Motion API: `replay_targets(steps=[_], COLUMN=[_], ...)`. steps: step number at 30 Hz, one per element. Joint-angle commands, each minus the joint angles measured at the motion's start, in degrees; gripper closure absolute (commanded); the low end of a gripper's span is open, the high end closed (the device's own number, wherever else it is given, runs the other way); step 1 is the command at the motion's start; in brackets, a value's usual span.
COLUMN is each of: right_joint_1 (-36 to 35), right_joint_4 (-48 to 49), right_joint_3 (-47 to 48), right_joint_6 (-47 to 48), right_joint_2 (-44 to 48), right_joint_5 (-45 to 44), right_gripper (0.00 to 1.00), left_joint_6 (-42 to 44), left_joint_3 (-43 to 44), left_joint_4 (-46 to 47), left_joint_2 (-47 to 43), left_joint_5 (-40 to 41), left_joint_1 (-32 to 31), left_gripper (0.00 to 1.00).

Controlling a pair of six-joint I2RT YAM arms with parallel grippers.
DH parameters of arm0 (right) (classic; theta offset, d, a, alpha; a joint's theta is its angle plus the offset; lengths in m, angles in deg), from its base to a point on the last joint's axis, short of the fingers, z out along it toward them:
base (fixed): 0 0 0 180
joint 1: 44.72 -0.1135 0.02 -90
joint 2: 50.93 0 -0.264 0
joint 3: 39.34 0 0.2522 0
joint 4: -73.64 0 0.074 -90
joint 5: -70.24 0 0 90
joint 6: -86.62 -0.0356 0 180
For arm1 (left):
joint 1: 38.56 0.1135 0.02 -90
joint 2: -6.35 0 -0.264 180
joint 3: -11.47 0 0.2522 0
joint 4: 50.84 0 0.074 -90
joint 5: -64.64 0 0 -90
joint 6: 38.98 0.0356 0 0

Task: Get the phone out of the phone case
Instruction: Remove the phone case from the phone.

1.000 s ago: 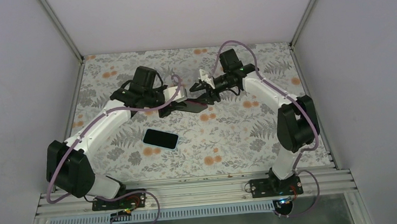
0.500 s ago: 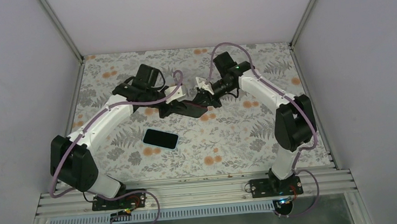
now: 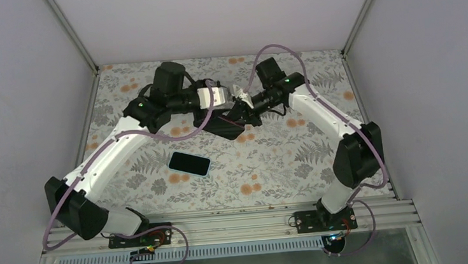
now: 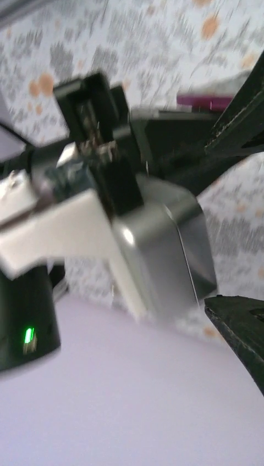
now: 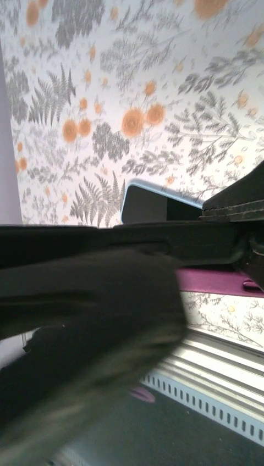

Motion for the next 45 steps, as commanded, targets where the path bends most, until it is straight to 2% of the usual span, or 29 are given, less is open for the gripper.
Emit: replay_targets(steps=[1, 4, 7, 10, 14, 16, 18, 20, 22, 29, 33, 40, 45], right_joint_1=[2.7, 4.2, 5.0, 6.3, 6.6, 6.6, 6.1, 6.0, 6.2, 5.8, 5.8, 5.8, 5.7], right_joint_4=[5.7, 15.8, 23.0, 28.8, 37.2, 39.2, 38.3, 31.5, 26.3, 31.7, 33.6, 33.3, 33.1], right_joint_3=[-2.6, -6.2, -5.7, -3.5, -0.8, 2.3, 7.6, 16.7, 23.2, 20.1, 18.8, 20.3, 20.5], right_joint_6=[-9.8, -18.2, -25.3, -32.2, -41.2, -45.4, -49.2, -51.2, -51.7, -55.5, -56.3, -57.5, -57.8], right_joint_2=[7.0, 11.4, 12.5, 12.5, 12.6, 11.4, 8.5, 3.1, -2.1, -2.0, -2.0, -2.7, -2.2], right_joint_5=[-2.2, -9.7, -15.2, -16.4, -16.8, -19.8, -27.8, -36.8, -40.4, -44.2, -44.9, -44.9, -44.4], right_gripper=[0.96, 0.96, 0.96, 0.97, 0.97, 0.97, 0.97, 0.97, 0.97, 0.97, 0.97, 0.97, 0.97], left_joint_6=[1.2, -2.1, -8.0, -13.1, -13.9, -14.8, -16.4, -17.6, -17.5, -19.0, -19.4, -17.9, -18.1], left_joint_3=[2.6, 1.4, 0.7, -1.9, -3.7, -4.9, -4.1, -2.7, -1.7, -2.0, -0.7, -2.1, -2.6], left_joint_4=[11.9, 16.2, 22.5, 29.9, 35.6, 40.0, 42.2, 43.3, 43.8, 49.3, 49.8, 51.5, 53.4], left_joint_2=[-4.0, -4.1, -3.1, -2.5, 0.3, 1.3, 2.4, 4.2, 5.4, 8.6, 10.7, 12.9, 13.7], left_joint_5=[6.4, 9.4, 14.0, 18.3, 26.0, 29.2, 31.2, 32.1, 31.2, 35.5, 35.1, 33.3, 35.0], left_joint_1=[0.7, 0.6, 0.0, -1.0, -5.2, -6.3, -6.4, -6.5, -6.6, -6.7, -6.7, -6.7, -6.6], left_gripper=[0.36, 0.34, 0.34, 0.33, 0.33, 0.33, 0.33, 0.33, 0.33, 0.34, 0.34, 0.34, 0.34])
